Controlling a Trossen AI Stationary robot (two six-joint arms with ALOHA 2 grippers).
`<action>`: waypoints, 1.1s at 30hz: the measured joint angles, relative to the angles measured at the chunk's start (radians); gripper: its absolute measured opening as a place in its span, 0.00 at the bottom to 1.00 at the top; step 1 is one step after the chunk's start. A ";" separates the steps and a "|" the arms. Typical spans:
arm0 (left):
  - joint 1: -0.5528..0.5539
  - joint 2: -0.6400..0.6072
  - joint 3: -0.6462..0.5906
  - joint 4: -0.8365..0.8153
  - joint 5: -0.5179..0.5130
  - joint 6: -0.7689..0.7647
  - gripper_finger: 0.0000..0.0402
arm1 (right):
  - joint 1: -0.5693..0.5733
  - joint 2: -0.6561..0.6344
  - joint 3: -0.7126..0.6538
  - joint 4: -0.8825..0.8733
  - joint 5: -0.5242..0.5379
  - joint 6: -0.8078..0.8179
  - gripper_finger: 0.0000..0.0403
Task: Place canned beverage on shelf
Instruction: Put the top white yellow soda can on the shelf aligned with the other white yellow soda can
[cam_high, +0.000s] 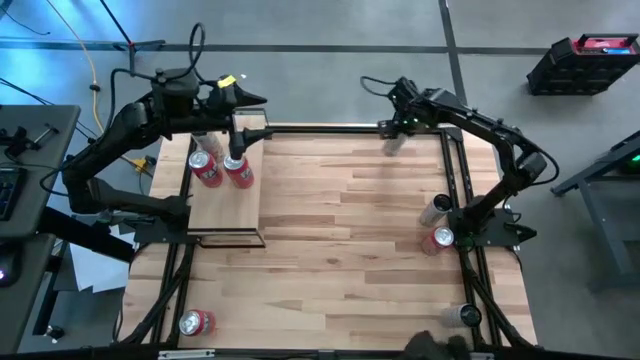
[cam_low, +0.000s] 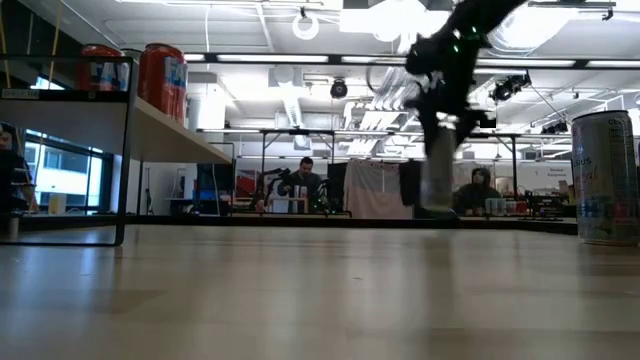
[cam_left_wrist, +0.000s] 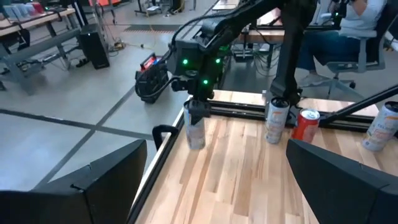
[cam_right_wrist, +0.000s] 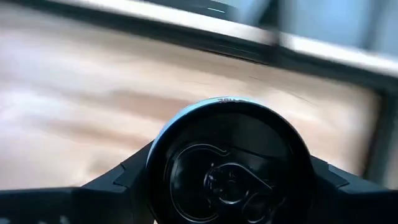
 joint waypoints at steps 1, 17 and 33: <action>0.000 0.000 0.000 0.000 0.006 0.000 0.94 | 0.022 0.000 0.024 0.002 -0.019 -0.039 0.62; 0.000 0.001 0.000 0.103 0.098 -0.049 0.94 | 0.429 0.145 0.382 0.053 -0.136 -0.521 0.61; 0.001 -0.058 0.001 0.152 0.172 -0.204 0.94 | 0.502 0.540 0.781 -0.187 -0.260 -1.056 0.61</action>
